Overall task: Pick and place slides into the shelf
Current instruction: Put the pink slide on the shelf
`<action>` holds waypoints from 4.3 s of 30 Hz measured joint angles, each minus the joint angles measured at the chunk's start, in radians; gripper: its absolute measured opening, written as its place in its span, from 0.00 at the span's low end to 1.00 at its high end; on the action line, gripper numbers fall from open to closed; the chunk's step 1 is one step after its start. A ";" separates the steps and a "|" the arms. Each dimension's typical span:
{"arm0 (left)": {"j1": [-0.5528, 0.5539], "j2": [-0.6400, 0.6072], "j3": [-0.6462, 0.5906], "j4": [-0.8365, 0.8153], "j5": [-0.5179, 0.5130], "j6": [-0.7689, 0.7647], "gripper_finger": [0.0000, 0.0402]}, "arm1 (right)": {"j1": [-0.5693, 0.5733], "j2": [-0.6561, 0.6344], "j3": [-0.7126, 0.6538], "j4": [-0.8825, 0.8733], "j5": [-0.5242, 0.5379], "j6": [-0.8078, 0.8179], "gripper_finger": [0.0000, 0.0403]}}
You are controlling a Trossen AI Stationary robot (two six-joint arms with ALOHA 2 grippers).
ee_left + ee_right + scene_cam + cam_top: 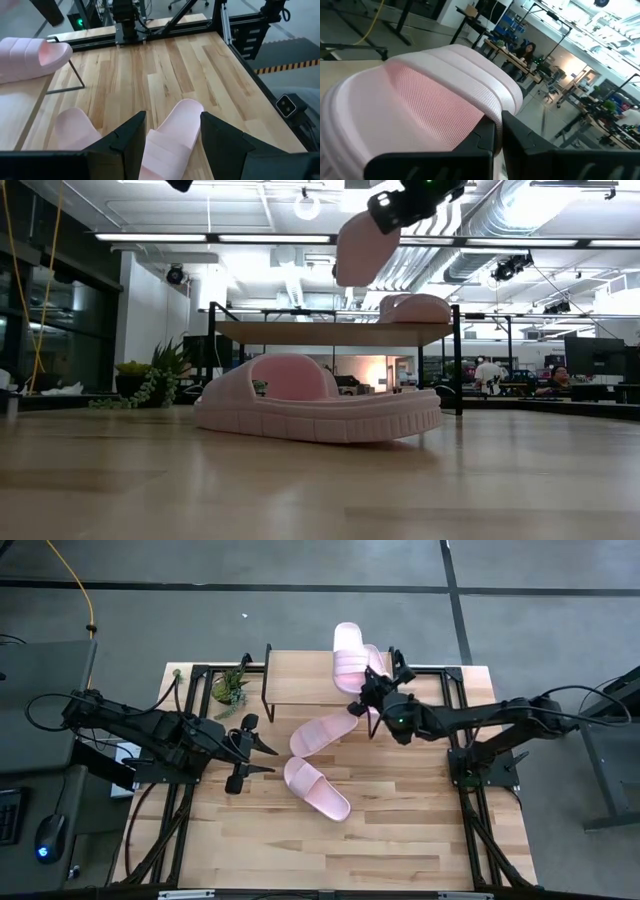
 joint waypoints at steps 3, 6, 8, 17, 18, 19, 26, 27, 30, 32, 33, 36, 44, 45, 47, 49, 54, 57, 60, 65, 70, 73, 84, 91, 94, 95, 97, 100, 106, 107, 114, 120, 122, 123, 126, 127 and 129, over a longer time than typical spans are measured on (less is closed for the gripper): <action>0.000 0.000 0.000 -0.001 0.000 0.000 0.42 | 0.011 0.030 0.000 0.001 0.002 0.031 0.00; 0.000 0.000 0.000 -0.002 0.000 0.001 0.42 | 0.018 0.067 0.000 0.002 0.005 0.059 0.00; 0.000 0.000 0.000 -0.003 0.000 0.001 0.42 | 0.022 0.089 0.000 0.003 0.005 0.074 0.00; 0.000 0.000 0.000 -0.004 0.000 0.002 0.42 | 0.024 0.131 0.000 0.008 -0.023 0.120 0.00; 0.000 0.000 0.000 -0.004 0.000 0.003 0.42 | 0.022 0.131 0.000 0.009 -0.042 0.121 0.00; 0.000 0.000 0.000 -0.004 0.000 0.002 0.42 | 0.018 0.131 0.000 0.009 -0.064 0.120 0.00; 0.000 0.000 0.000 -0.004 0.000 0.002 0.42 | -0.010 0.130 0.000 0.014 -0.167 0.121 0.00; 0.000 0.000 0.000 -0.004 0.000 0.002 0.42 | -0.014 0.130 0.000 0.015 -0.166 0.121 0.00; 0.000 0.000 0.000 -0.004 0.000 0.002 0.42 | -0.025 0.130 0.000 0.013 -0.159 0.141 0.00; 0.000 0.000 0.000 -0.004 0.000 0.002 0.42 | -0.027 0.129 0.000 -0.001 -0.150 0.167 0.00; 0.000 0.000 0.000 -0.004 0.000 0.002 0.42 | -0.027 0.129 0.000 -0.010 -0.144 0.180 0.00; 0.000 0.000 0.000 -0.004 0.000 0.002 0.42 | -0.026 0.129 0.000 -0.043 -0.130 0.223 0.00; 0.000 0.000 0.000 -0.003 0.000 0.001 0.42 | -0.022 0.164 0.001 -0.180 -0.034 0.342 0.00; 0.000 0.000 0.000 -0.003 0.000 0.001 0.42 | -0.022 0.173 0.001 -0.186 -0.036 0.353 0.00; 0.000 0.000 0.000 -0.003 0.000 0.001 0.42 | -0.022 0.194 0.001 -0.186 -0.039 0.358 0.00; 0.000 0.000 0.000 -0.002 0.000 0.001 0.42 | -0.022 0.215 0.001 -0.182 -0.027 0.360 0.00; 0.000 0.000 0.000 -0.003 0.000 0.000 0.42 | -0.021 0.255 0.001 -0.182 0.004 0.373 0.00; 0.000 0.000 0.000 -0.002 0.000 0.001 0.42 | -0.021 0.259 0.001 -0.181 0.005 0.373 0.00; 0.000 0.000 0.000 -0.002 0.000 0.001 0.42 | -0.015 0.258 0.001 -0.182 0.015 0.358 0.00; 0.000 0.000 0.000 -0.003 0.000 0.001 0.42 | 0.009 0.258 0.001 -0.182 0.093 0.294 0.00; 0.000 0.000 0.000 -0.003 0.000 0.001 0.42 | 0.024 0.258 0.001 -0.183 0.125 0.278 0.00; 0.000 0.000 0.000 -0.003 0.000 0.000 0.42 | 0.024 0.258 0.001 -0.183 0.118 0.295 0.00; 0.000 0.000 0.000 -0.003 0.000 -0.001 0.42 | 0.015 0.256 0.001 -0.183 0.087 0.302 0.00; 0.000 0.000 0.000 -0.003 0.000 -0.001 0.42 | 0.016 0.256 0.001 -0.222 0.082 0.340 0.00; 0.000 0.000 0.000 -0.003 0.000 -0.001 0.42 | 0.016 0.255 0.001 -0.257 0.077 0.373 0.00; 0.000 0.000 0.000 -0.003 0.000 -0.001 0.42 | 0.016 0.255 0.001 -0.268 0.076 0.382 0.00; 0.000 0.000 0.000 -0.003 0.000 -0.001 0.42 | 0.016 0.255 0.001 -0.286 0.070 0.394 0.00; 0.000 0.000 0.000 -0.003 0.000 -0.001 0.42 | 0.016 0.254 0.001 -0.298 0.062 0.399 0.00; 0.000 0.000 0.000 -0.003 0.000 -0.001 0.42 | 0.016 0.254 0.001 -0.302 0.032 0.400 0.00; 0.000 0.000 0.000 -0.003 0.000 -0.001 0.42 | 0.016 0.254 0.001 -0.302 0.030 0.400 0.00; 0.000 0.000 0.000 -0.003 0.000 -0.001 0.42 | 0.016 0.254 0.001 -0.303 0.026 0.383 0.09; 0.000 0.000 0.000 -0.003 0.000 -0.001 0.42 | 0.016 0.256 0.000 -0.305 0.034 0.383 0.23; 0.000 0.000 0.000 -0.003 0.000 -0.001 0.42 | 0.016 0.256 0.000 -0.305 0.035 0.383 0.26; 0.000 0.000 0.000 -0.003 0.000 -0.002 0.42 | 0.016 0.256 0.000 -0.305 0.042 0.382 0.28; 0.000 0.000 0.000 -0.003 0.000 -0.002 0.42 | 0.017 0.256 0.000 -0.304 0.071 0.367 0.29; 0.000 0.000 0.000 -0.003 0.000 -0.001 0.42 | 0.018 0.255 0.000 -0.304 0.076 0.354 0.29; 0.000 0.000 0.000 -0.003 0.000 -0.002 0.42 | 0.023 0.252 0.000 -0.303 0.080 0.340 0.29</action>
